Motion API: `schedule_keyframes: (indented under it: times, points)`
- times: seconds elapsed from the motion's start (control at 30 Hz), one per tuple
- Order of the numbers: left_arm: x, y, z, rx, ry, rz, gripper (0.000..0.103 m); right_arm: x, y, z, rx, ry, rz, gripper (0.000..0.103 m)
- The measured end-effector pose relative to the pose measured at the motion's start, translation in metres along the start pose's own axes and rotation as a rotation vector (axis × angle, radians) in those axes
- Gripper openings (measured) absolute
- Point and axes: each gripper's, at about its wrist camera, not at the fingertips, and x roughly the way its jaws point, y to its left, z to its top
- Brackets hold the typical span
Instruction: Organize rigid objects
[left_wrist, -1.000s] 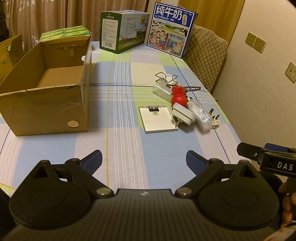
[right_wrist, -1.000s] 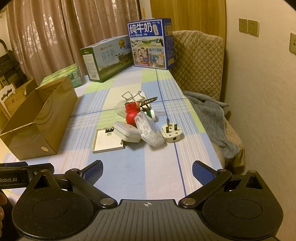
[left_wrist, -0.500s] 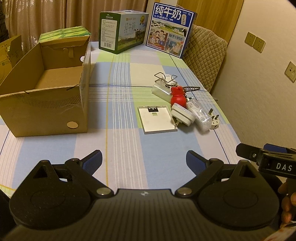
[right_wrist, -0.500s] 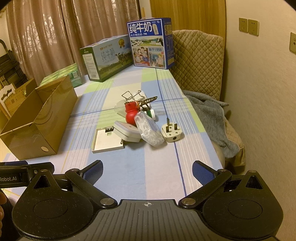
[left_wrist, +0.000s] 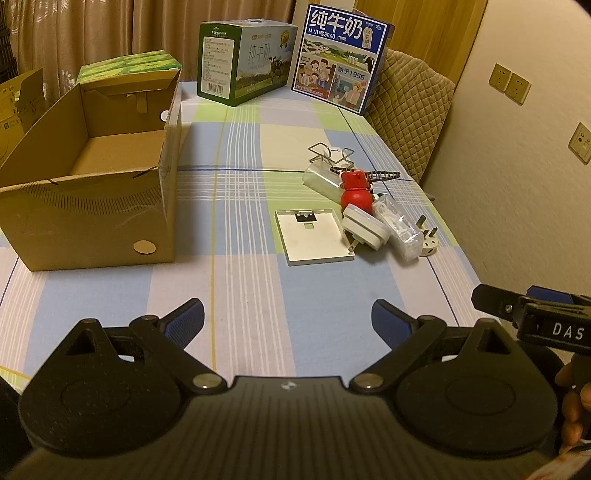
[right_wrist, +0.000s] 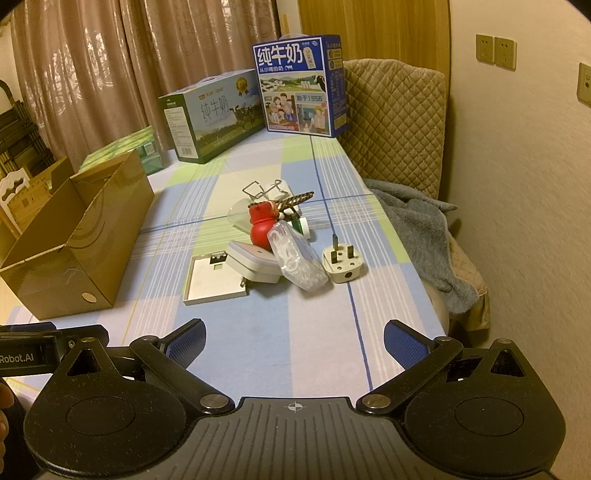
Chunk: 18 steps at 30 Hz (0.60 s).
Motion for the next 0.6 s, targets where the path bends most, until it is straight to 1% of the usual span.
schedule_keyframes:
  times: [0.37, 0.6]
  points:
    - [0.002, 0.000, 0.000, 0.008, 0.004, -0.006, 0.094, -0.001, -0.003, 0.000, 0.006, -0.002, -0.002, 0.100]
    - [0.012, 0.004, 0.007, 0.010, 0.005, -0.013, 0.093, 0.003, -0.001, 0.001, 0.007, 0.009, -0.001, 0.100]
